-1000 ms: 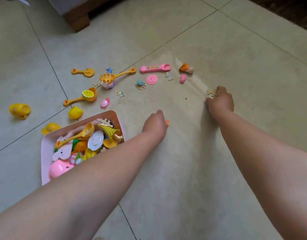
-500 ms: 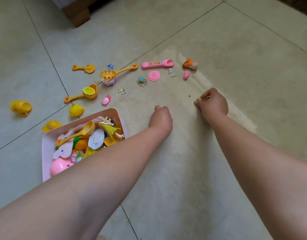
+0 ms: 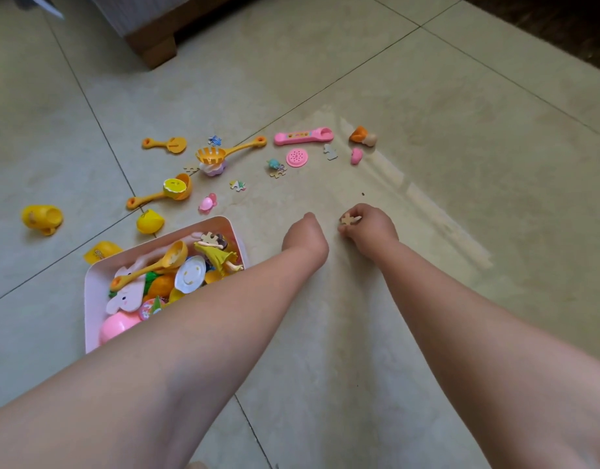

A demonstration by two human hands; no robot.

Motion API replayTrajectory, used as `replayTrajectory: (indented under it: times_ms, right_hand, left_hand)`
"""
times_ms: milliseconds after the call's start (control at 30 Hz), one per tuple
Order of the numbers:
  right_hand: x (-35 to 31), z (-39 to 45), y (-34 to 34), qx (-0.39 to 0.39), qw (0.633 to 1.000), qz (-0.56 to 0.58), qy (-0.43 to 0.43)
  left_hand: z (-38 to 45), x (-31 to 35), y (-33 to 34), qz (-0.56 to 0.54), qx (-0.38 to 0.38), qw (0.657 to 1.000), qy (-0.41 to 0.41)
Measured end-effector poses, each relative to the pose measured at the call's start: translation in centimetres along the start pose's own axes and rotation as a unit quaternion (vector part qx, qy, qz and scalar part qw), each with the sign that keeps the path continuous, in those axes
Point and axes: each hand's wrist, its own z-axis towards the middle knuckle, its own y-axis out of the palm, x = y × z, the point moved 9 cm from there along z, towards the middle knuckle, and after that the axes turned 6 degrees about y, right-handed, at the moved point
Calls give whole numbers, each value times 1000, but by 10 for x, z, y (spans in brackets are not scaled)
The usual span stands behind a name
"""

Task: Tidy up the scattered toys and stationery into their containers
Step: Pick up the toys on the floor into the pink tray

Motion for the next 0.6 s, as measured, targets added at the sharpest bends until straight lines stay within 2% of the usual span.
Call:
replayTrajectory:
  times_ms: [200,267,367,433,533,600]
  right_hand:
    - [-37,-10,25,-50,992,114,-16]
    - [-62,-17,44,-73,985,155,-14]
    - [-104,-34,66,-91,979,170,-60]
    - [-131,-52,84,-113,977,153,-101]
    - [-157,-74,107,-120,978,68,-158]
    - [-165,-85,120,-121,973,-9,-195]
  left_hand:
    - [6,-13,-54,-2,27,999,-19]
    - [5,-32,-88,-33,34,998,-39]
    - [-3,-70,-136,-75,55,992,-86]
    - [-14,-101,-162,-36,55,991,-120]
    - [-29,-141,-163,-94,-21,981,-170]
    - [-34,-157,-158,-120,-58,976,-172]
